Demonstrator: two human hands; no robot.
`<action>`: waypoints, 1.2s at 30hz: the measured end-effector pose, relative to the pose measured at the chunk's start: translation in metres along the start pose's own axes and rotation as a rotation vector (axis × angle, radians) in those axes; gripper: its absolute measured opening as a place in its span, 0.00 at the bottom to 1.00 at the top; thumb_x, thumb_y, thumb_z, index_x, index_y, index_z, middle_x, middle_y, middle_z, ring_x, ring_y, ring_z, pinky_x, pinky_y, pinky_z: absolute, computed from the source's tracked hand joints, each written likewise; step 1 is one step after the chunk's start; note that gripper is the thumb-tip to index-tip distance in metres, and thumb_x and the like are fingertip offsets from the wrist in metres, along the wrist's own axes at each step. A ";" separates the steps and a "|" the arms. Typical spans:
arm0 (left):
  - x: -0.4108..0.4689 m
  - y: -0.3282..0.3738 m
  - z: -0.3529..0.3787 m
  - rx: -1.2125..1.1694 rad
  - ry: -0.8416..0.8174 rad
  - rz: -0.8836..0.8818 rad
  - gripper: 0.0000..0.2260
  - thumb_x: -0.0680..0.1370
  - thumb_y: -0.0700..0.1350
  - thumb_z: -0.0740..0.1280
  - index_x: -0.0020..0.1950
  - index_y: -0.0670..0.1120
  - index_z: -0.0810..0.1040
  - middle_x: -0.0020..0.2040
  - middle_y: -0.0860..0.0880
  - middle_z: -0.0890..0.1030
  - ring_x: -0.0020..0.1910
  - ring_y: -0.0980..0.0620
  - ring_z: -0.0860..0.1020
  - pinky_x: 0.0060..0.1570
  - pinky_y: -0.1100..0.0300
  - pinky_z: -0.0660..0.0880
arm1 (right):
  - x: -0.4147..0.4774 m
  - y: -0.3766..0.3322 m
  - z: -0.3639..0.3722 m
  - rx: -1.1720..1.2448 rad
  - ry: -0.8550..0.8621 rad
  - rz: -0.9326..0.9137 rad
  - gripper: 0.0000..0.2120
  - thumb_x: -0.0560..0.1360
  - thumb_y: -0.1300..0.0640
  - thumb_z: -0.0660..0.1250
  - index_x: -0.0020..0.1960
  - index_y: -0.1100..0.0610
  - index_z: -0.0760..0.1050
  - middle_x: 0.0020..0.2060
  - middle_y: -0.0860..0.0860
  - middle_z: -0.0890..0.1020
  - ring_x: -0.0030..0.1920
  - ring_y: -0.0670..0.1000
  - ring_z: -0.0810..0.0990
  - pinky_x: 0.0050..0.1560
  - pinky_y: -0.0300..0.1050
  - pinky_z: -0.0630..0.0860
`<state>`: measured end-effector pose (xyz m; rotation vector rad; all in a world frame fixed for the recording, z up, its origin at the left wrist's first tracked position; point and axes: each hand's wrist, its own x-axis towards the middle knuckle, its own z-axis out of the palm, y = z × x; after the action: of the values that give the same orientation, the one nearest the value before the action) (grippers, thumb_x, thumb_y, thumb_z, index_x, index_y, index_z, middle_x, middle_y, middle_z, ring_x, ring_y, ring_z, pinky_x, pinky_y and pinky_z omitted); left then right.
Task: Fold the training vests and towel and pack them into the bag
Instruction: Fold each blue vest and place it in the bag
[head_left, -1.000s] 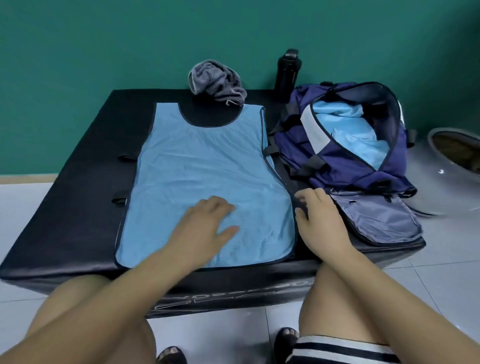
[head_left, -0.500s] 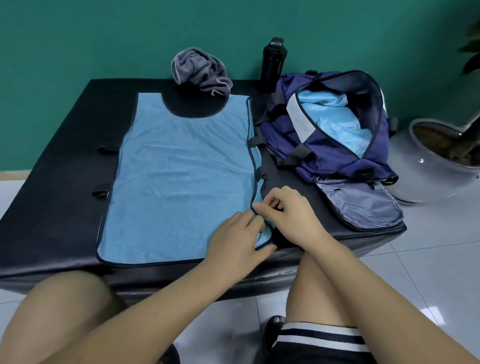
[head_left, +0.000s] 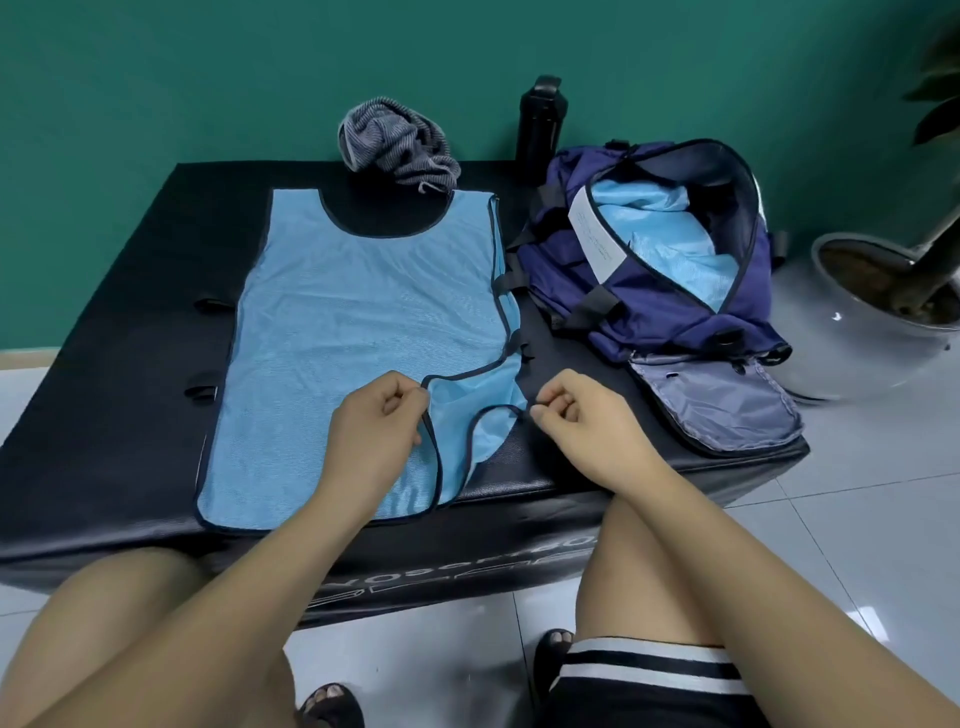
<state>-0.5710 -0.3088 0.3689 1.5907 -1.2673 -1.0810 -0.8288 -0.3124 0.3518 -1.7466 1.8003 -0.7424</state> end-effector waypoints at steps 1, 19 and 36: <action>0.000 0.001 0.000 -0.001 -0.010 -0.006 0.08 0.81 0.44 0.68 0.43 0.44 0.81 0.36 0.40 0.80 0.29 0.57 0.72 0.32 0.59 0.67 | -0.002 -0.003 0.001 0.011 -0.039 -0.059 0.09 0.76 0.52 0.75 0.52 0.44 0.77 0.44 0.44 0.80 0.40 0.44 0.77 0.45 0.38 0.73; -0.010 0.002 0.008 -0.080 -0.068 0.161 0.09 0.84 0.43 0.68 0.43 0.46 0.79 0.29 0.58 0.71 0.29 0.59 0.66 0.32 0.68 0.65 | -0.015 0.001 -0.014 -0.657 0.130 -0.812 0.17 0.70 0.71 0.55 0.46 0.55 0.78 0.47 0.50 0.78 0.50 0.59 0.76 0.52 0.51 0.67; -0.028 -0.002 0.022 -0.002 -0.294 0.256 0.09 0.84 0.42 0.69 0.43 0.48 0.79 0.34 0.57 0.75 0.33 0.60 0.70 0.38 0.69 0.68 | -0.018 0.014 -0.026 -0.860 -0.134 -0.742 0.22 0.61 0.73 0.64 0.47 0.51 0.72 0.42 0.47 0.70 0.42 0.54 0.70 0.48 0.52 0.69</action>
<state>-0.5952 -0.2826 0.3636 1.2554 -1.6145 -1.1780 -0.8565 -0.2931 0.3600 -3.0143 1.4337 -0.0356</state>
